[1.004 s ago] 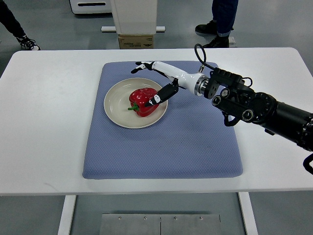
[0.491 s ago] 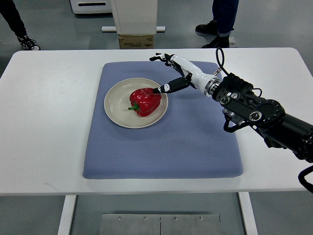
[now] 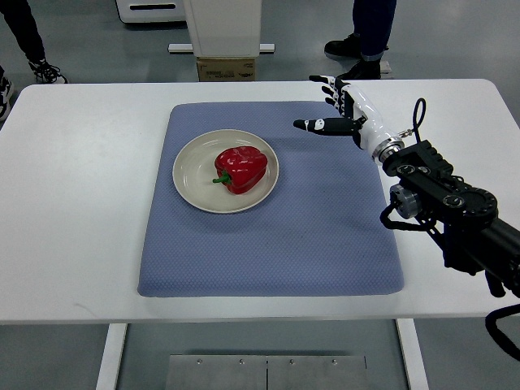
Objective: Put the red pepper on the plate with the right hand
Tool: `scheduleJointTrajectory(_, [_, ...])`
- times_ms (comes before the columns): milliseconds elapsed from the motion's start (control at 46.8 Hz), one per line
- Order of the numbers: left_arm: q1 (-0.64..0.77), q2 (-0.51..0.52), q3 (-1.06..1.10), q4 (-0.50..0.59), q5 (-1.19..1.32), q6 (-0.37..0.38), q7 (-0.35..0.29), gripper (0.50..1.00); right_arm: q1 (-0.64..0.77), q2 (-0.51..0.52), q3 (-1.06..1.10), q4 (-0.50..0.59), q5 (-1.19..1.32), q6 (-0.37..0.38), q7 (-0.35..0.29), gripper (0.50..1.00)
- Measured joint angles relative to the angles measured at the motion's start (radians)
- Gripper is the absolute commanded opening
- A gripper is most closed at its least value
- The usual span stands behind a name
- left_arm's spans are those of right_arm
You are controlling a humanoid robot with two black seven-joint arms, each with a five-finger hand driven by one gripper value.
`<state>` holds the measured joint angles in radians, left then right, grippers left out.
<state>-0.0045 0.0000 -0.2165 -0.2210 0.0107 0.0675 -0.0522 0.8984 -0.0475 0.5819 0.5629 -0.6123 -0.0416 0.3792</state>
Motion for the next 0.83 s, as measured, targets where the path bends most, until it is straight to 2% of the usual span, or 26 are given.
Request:
scheduleJointTrajectory(235, [0.0,0.0,0.0,0.0,0.0,0.0,0.0,1.0,-0.084,-0.01,0.158,0.002,0.015,0.001,0.006,1.0])
scheduleJointTrajectory(512, [0.0,0.0,0.0,0.0,0.0,0.0,0.0,1.0,-0.102,-0.028,0.172,0.004,0.195,0.0,0.007,1.0])
scheduleJointTrajectory(833, [0.0,0.0,0.0,0.0,0.0,0.0,0.0,1.0,-0.106,-0.031,0.19,0.011,0.226,0.001,0.008,1.0])
